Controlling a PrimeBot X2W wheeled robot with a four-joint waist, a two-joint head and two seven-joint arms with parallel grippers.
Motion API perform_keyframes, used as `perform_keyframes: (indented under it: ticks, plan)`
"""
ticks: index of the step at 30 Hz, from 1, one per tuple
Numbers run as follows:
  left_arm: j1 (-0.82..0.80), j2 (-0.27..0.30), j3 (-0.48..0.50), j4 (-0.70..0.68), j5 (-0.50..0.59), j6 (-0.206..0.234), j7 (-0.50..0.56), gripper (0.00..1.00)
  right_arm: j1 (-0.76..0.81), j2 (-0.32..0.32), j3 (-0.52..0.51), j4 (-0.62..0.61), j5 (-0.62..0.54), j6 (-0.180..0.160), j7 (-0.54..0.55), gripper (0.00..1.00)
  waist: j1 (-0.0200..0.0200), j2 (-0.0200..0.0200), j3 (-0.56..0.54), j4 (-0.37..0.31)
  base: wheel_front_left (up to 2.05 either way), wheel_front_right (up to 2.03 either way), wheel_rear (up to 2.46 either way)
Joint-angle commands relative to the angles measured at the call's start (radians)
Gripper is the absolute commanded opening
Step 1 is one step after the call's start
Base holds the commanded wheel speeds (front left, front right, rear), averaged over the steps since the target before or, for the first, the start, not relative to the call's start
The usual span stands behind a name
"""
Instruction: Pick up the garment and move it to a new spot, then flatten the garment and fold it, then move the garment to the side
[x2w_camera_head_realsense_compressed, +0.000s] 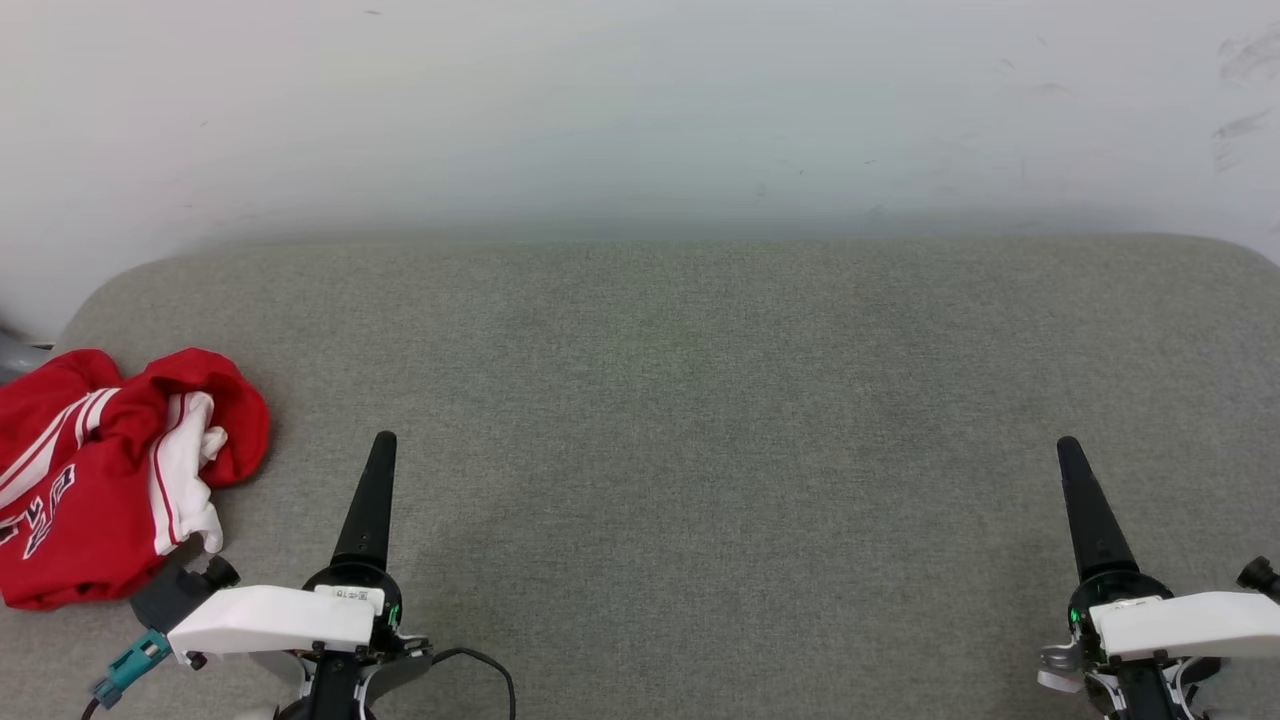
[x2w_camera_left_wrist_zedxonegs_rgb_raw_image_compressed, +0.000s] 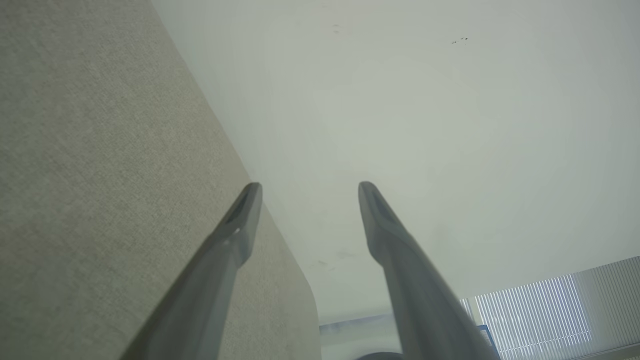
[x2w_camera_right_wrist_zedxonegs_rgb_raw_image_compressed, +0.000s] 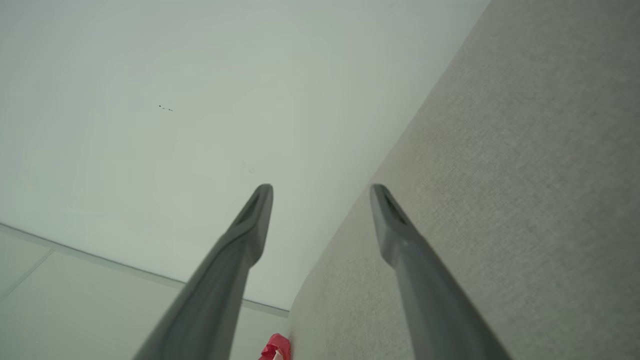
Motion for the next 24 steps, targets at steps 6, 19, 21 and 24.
perform_keyframes:
  ticks: [6, 19, 21, 24]
  plan:
    - [-0.020, 0.000, -0.006, -0.052, 0.125, 0.000, -0.030, 1.00, -0.002, -0.003, -0.003, -0.049, -0.182, 0.000, -0.030, 1.00, 0.0000, 0.0000, 0.002, 0.002, 0.00, 0.00, 0.00]
    - [-0.021, 0.000, -0.037, -0.067, 0.386, 0.000, -0.071, 1.00, 0.017, -0.002, 0.005, -0.082, -0.491, 0.000, -0.070, 1.00, 0.0000, 0.0000, 0.003, 0.005, 0.00, 0.00, 0.00]
    - [-0.021, 0.000, -0.040, -0.068, 0.423, 0.000, -0.078, 1.00, 0.018, -0.002, 0.005, -0.087, -0.528, 0.000, -0.077, 1.00, 0.0000, 0.0000, 0.003, 0.005, 0.00, 0.00, 0.00]
    - [-0.019, 0.000, -0.045, -0.066, 0.487, 0.000, -0.088, 1.00, 0.020, -0.002, 0.002, -0.096, -0.580, 0.000, -0.081, 1.00, 0.0000, 0.0000, 0.004, 0.005, 0.00, 0.00, 0.00]
